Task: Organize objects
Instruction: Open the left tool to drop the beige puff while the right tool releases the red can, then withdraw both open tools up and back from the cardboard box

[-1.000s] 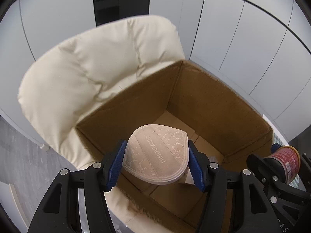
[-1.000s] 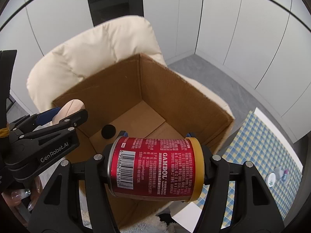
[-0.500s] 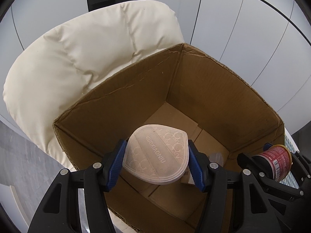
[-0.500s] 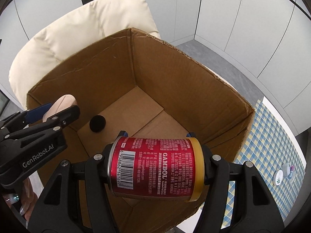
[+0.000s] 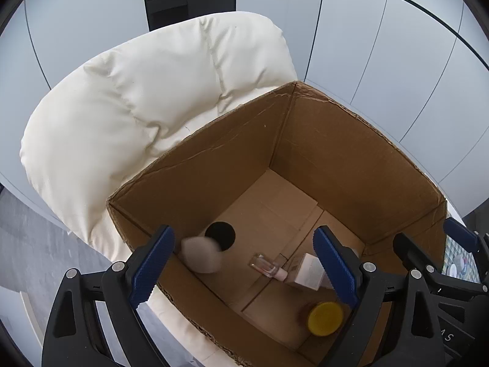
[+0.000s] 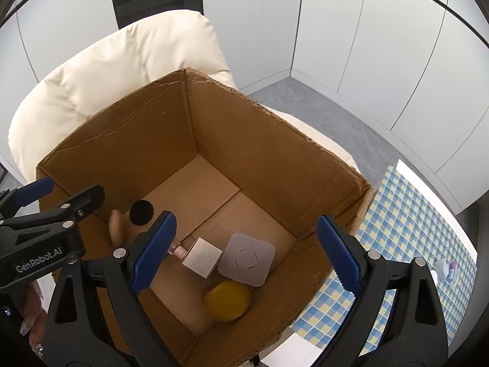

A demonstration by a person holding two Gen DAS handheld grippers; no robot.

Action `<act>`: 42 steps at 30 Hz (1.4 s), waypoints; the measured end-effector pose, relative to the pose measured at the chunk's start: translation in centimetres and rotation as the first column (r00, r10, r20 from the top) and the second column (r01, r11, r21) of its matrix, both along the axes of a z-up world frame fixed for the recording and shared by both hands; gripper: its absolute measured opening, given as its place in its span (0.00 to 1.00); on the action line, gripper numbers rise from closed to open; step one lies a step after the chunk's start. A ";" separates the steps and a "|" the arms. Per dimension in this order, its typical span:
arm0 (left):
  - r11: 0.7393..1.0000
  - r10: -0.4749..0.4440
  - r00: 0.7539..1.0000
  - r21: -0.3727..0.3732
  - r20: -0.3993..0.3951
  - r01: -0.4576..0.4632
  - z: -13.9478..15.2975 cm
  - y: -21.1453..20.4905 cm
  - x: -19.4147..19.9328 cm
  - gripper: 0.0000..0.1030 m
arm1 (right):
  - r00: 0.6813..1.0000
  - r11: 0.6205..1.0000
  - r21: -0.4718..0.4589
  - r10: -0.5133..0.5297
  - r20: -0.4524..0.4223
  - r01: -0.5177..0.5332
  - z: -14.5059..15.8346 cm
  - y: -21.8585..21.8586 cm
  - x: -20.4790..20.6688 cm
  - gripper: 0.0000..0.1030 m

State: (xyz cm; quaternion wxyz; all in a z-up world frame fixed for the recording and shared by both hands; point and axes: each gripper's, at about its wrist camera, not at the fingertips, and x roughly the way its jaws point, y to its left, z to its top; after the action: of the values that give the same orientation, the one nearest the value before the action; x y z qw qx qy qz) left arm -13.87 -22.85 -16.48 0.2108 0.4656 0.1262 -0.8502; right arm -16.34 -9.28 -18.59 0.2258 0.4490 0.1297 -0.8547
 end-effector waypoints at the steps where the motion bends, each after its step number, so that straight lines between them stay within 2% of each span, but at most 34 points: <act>1: 1.000 -0.001 1.000 -0.004 0.002 0.001 0.1 0.1 0.0 0.90 | 1.000 1.000 0.002 0.000 -0.004 0.000 0.1 0.0 0.1 0.92; 8: 1.000 -0.010 1.000 -0.006 -0.010 0.010 0.5 0.4 0.2 0.90 | 1.000 1.000 0.000 0.011 -0.020 -0.011 0.5 -0.1 0.4 0.92; 13: 1.000 -0.018 1.000 0.002 -0.013 0.018 0.7 0.5 0.8 0.90 | 1.000 0.998 -0.059 0.018 0.022 -0.017 0.9 0.4 0.5 0.92; 26: 0.999 -0.025 0.999 -0.027 -0.023 0.024 2.2 2.0 2.2 0.90 | 0.999 0.996 -0.088 -0.011 0.033 0.014 1.8 1.7 1.1 0.92; 34: 1.000 -0.016 0.999 -0.004 -0.039 0.016 3.8 2.7 4.3 0.90 | 0.999 0.994 -0.106 -0.024 0.045 0.028 3.4 2.9 2.4 0.92; 42: 1.000 -0.026 0.999 0.008 -0.039 0.026 5.3 4.1 7.7 0.90 | 1.000 0.997 -0.074 -0.029 0.011 0.030 5.6 4.3 5.5 0.92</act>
State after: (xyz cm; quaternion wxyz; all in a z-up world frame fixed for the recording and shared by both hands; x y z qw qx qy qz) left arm -6.21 -18.72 -11.16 0.1953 0.4515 0.1280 -0.8612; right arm -10.81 -4.94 -13.01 0.2304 0.4462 0.0901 -0.8601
